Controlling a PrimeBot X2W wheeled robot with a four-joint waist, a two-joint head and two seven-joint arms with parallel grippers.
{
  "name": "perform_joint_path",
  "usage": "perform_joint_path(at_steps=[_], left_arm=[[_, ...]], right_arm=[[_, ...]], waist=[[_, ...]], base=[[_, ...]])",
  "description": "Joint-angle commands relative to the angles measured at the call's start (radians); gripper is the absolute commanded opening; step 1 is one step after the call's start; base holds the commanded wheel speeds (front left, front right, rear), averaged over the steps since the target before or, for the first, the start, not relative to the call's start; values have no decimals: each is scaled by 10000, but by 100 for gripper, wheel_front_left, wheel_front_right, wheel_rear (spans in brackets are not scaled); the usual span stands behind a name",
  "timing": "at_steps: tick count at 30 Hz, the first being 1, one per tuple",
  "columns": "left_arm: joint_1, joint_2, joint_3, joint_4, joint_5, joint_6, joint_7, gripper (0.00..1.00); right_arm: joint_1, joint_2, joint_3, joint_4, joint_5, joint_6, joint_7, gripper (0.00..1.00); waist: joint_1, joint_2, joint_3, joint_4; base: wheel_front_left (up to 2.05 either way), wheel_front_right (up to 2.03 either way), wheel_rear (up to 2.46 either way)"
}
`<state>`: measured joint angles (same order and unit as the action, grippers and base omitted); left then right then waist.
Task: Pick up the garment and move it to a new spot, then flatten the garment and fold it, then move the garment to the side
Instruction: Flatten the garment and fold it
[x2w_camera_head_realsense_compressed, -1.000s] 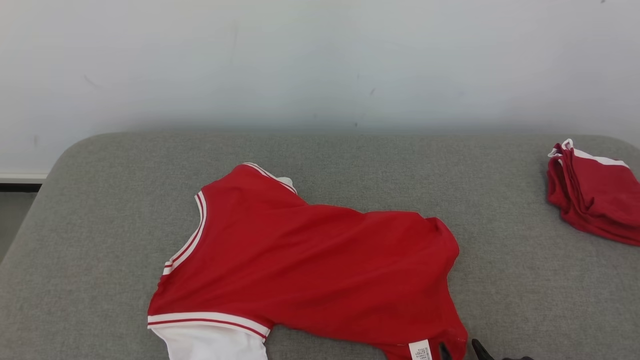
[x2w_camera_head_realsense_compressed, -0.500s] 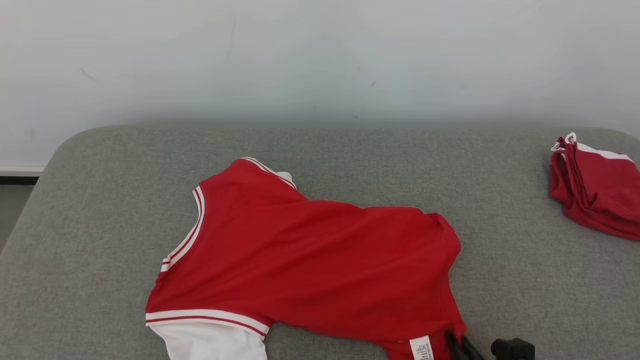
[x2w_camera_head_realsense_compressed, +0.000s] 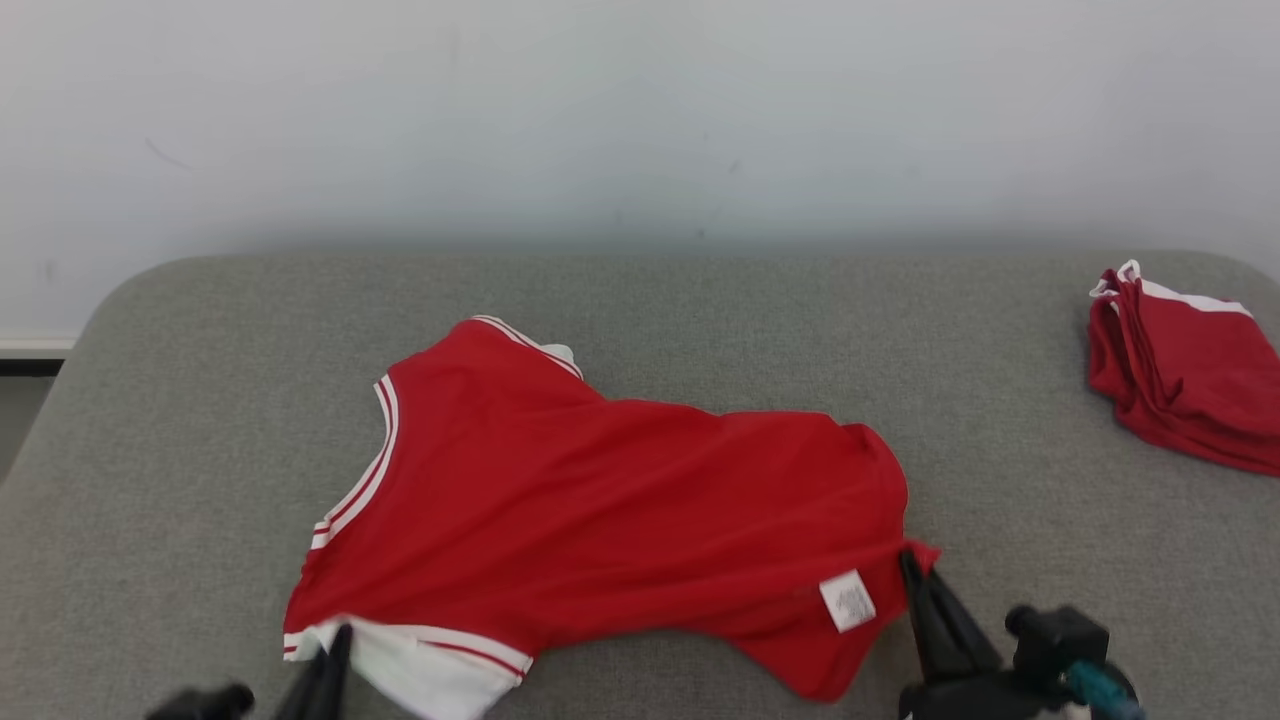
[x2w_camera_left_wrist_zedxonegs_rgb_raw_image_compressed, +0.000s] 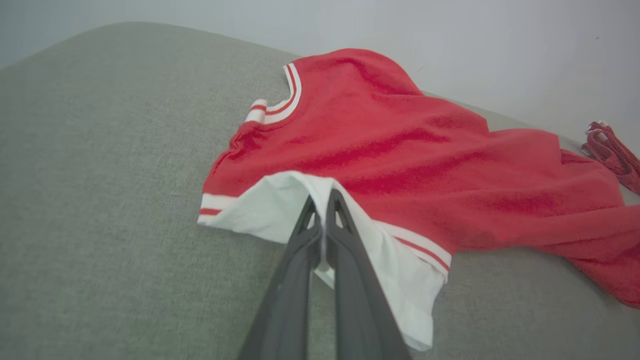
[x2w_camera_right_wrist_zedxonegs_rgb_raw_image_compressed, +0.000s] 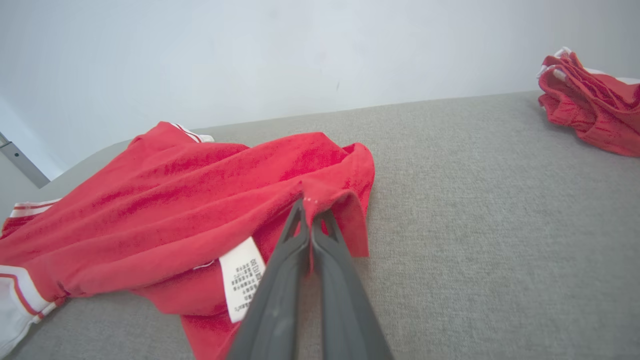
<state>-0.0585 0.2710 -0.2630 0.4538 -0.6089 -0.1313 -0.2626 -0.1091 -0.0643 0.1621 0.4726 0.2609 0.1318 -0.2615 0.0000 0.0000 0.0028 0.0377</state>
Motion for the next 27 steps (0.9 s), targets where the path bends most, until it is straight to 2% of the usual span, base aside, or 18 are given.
perform_joint_path(at_steps=[1,7,12,16,21,27], left_arm=[[-317,182,62,-329,-19,13,-28,0],[-2379,1343,-269,-2004,-203,13,311,0],[-5306,2469,-744,-2816,-778,13,1277,0],[-8169,3241,-1061,-2695,-1497,15,2077,0],[-11701,3580,-1297,-1542,-2393,16,2688,0],[-15435,3507,-1894,8,-2564,15,2848,0]], right_arm=[[-196,-161,45,-233,-55,-28,-43,0],[-1613,-663,448,-1512,168,-28,272,0],[-3842,-951,608,-2180,615,-28,929,0],[-6100,-1030,509,-2378,1147,-28,1509,0],[-8997,-932,450,-1949,1667,-28,2205,0],[-12399,-788,304,-546,1989,-28,2710,0]], waist=[[0,0,128,-90],[0,0,979,-275],[0,0,2385,-530],[0,0,3727,-734],[0,0,5064,-1010],[0,0,6086,-1297]], base=[[0,0,0],[0,0,0],[0,0,0],[0,0,0],[0,0,0],[0,0,0]])
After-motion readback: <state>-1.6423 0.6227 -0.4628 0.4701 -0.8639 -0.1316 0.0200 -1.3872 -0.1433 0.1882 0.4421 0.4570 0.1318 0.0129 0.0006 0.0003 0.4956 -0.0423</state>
